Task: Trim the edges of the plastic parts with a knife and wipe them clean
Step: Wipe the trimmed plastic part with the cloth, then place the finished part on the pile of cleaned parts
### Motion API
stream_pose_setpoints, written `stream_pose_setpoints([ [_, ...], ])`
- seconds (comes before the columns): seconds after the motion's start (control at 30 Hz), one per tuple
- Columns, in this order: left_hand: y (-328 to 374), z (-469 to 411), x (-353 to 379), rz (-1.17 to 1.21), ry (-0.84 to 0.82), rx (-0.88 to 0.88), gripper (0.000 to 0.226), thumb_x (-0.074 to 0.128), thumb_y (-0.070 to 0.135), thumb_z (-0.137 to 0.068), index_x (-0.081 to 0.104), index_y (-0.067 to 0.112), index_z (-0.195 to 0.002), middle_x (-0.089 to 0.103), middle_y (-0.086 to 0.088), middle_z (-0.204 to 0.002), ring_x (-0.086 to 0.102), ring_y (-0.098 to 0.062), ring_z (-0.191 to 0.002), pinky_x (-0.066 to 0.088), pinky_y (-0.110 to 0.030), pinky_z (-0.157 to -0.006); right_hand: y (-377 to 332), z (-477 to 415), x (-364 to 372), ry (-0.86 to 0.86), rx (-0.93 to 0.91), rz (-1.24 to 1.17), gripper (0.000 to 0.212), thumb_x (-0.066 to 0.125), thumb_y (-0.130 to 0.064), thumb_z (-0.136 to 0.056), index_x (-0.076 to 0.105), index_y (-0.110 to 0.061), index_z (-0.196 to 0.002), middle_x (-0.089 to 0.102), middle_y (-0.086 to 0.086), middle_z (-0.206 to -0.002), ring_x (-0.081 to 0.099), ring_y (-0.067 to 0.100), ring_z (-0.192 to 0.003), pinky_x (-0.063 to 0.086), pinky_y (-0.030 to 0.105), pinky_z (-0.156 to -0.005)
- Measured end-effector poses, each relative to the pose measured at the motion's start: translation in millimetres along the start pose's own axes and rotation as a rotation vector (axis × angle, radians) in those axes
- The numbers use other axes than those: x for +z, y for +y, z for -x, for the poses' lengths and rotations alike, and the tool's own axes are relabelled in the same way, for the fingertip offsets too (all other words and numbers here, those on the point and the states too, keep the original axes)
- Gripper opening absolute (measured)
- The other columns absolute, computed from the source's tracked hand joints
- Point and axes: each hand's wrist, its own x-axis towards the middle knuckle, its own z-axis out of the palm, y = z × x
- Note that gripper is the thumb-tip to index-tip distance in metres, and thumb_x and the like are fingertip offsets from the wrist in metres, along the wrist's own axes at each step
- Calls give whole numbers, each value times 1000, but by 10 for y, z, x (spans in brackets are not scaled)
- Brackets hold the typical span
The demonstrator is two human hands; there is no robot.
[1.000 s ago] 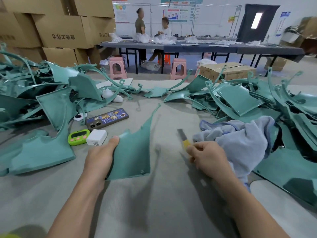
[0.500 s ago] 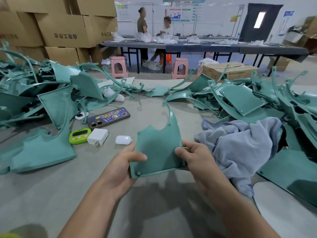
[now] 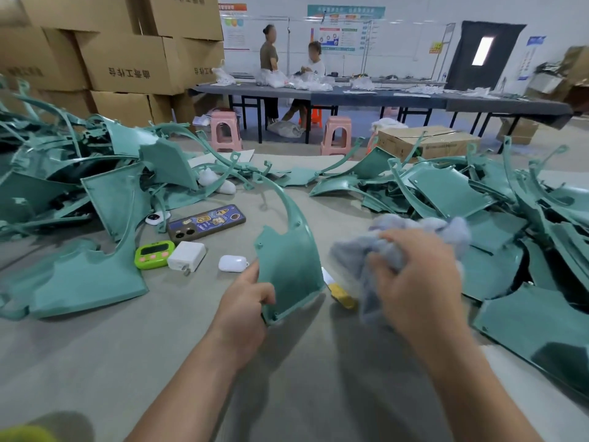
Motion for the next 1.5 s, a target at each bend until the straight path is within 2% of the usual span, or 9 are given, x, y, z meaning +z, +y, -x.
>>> stream_pose_setpoints([
  [0.2,-56,-24,2,188,-195,-109,56,44,-11,-57,80,20,-87,71,-9,-86,71,-17,-72,55,-24,-59,-805,298,645,-176,-111,-99,6,68,-23,-83,65,-24,-79,62,-4,-82,57,23,-82,42,39,-78],
  [0.4,32,17,-39,45,-203,7,92,34,-19,-48,70,20,-123,69,-19,-124,68,-35,-102,50,-48,-95,-727,-188,759,-15,127,70,7,67,-15,-81,61,-18,-80,59,4,-81,62,31,-82,50,43,-74],
  [0.47,26,-8,-89,41,-164,12,89,31,-21,-51,74,22,-117,72,-17,-117,71,-30,-95,58,-41,-83,-829,-99,749,48,114,8,31,74,-19,-74,46,-24,-63,46,-3,-64,58,28,-66,49,40,-62],
  [0.6,41,-24,-134,71,-121,35,87,26,-25,-54,76,17,-112,74,-15,-102,72,-23,-81,57,-25,-60,-882,201,738,-30,-237,-18,7,60,-26,-69,52,-26,-69,57,-4,-69,52,22,-68,44,39,-71],
  [0.83,132,4,-145,-88,177,339,79,41,-16,-47,77,20,-107,76,-7,-113,70,-24,-101,57,-30,-79,6,-418,295,-281,318,297,32,59,-13,-83,66,-23,-113,61,4,-120,49,26,-117,33,40,-107],
  [0.97,79,53,-65,-648,290,642,79,38,-20,-70,70,27,-126,75,8,-112,67,-10,-102,53,-21,-85,-244,-128,170,-285,259,-356,42,67,-17,-78,73,-20,-120,73,-6,-113,63,8,-107,40,7,-93],
  [1.13,-180,240,156,-1050,-122,695,87,49,-4,-63,56,27,-144,56,15,-145,46,-3,-139,32,-25,-117,-629,54,364,-502,983,-1274,21,66,-22,-98,67,-4,-109,76,14,-99,72,25,-86,58,39,-79],
  [1.33,-24,254,332,-548,82,445,91,72,34,-74,30,42,-155,40,39,-146,42,19,-129,40,-8,-101,-251,130,32,-361,1095,-1254,13,59,-1,-97,69,-4,-105,76,14,-84,70,27,-60,55,35,-47],
  [1.5,100,352,789,-130,-148,96,44,68,3,-84,66,16,-126,75,-12,-115,72,-23,-95,61,-34,-80,59,376,-585,-462,888,-1166,14,63,-3,-95,76,-8,-95,80,10,-94,76,21,-76,59,30,-54],
])
